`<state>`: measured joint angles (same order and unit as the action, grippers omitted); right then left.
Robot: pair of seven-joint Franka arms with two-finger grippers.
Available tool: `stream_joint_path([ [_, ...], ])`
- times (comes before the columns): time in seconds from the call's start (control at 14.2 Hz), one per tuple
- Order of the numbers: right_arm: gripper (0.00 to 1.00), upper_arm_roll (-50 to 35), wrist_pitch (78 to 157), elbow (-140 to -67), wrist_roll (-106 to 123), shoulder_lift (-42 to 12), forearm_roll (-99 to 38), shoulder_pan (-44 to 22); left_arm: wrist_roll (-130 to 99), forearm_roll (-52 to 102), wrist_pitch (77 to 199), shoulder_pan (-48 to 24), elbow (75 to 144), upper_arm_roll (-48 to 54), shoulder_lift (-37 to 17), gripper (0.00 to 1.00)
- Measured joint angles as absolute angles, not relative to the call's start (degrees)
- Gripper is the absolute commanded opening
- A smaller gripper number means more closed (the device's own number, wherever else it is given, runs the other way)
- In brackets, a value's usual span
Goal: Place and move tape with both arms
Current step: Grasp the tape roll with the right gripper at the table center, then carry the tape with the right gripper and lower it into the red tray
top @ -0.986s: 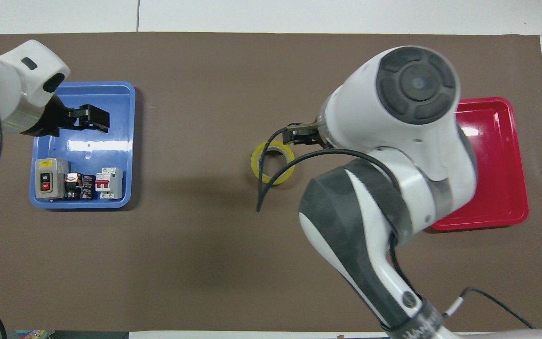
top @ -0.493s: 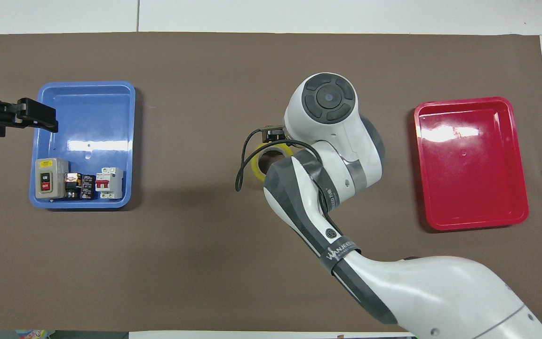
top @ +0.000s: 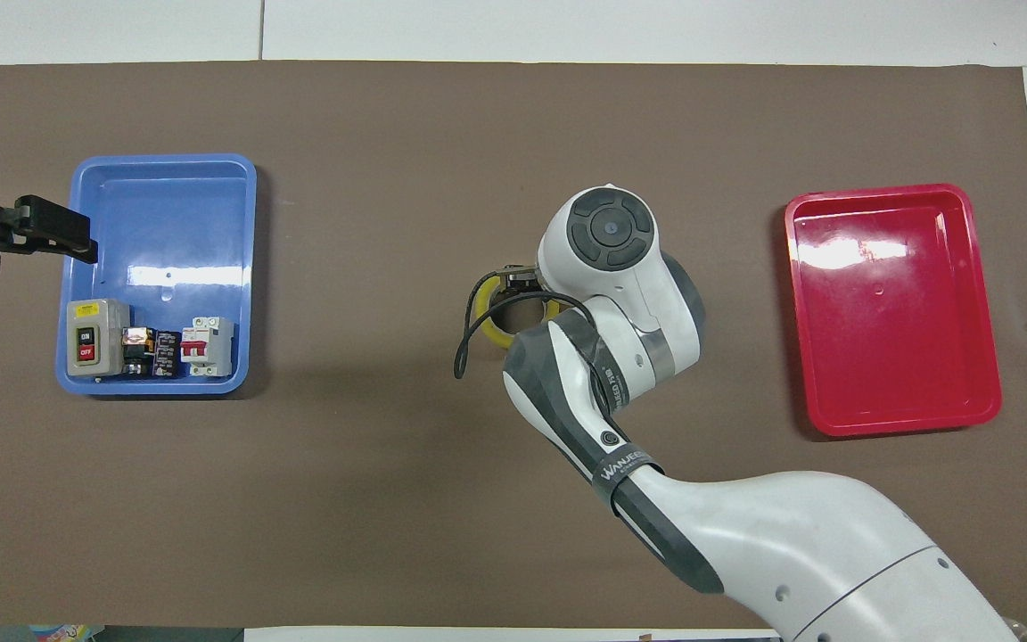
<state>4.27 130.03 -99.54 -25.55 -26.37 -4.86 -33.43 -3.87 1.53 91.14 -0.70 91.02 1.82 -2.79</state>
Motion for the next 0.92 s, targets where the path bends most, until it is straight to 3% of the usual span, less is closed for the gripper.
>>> stream_joint_path([
  [0.28,0.69,3.94,130.81,-101.71,-25.55,-25.48,-5.3,-33.47,-3.47,1.91,91.14,-0.54,92.32,2.22,-1.21,1.0],
  [0.42,0.65,3.82,130.83,-102.24,-25.55,-25.16,-5.3,-33.47,-3.45,1.91,91.16,-0.55,92.76,2.39,-0.79,1.0],
  [0.7,0.42,3.55,130.84,-102.79,-25.55,-25.09,-5.32,-33.48,-3.37,1.23,91.16,-0.55,93.28,2.41,-0.2,1.0],
  [0.85,0.08,3.35,131.11,-103.37,-25.55,-24.94,-5.33,-33.55,-3.36,1.19,91.18,-0.54,93.31,2.42,-0.11,1.0],
  [0.92,0.0,3.24,131.54,-103.77,-25.55,-24.81,-5.35,-33.56,-3.36,1.19,91.19,-0.54,93.32,2.42,-0.1,1.0],
])
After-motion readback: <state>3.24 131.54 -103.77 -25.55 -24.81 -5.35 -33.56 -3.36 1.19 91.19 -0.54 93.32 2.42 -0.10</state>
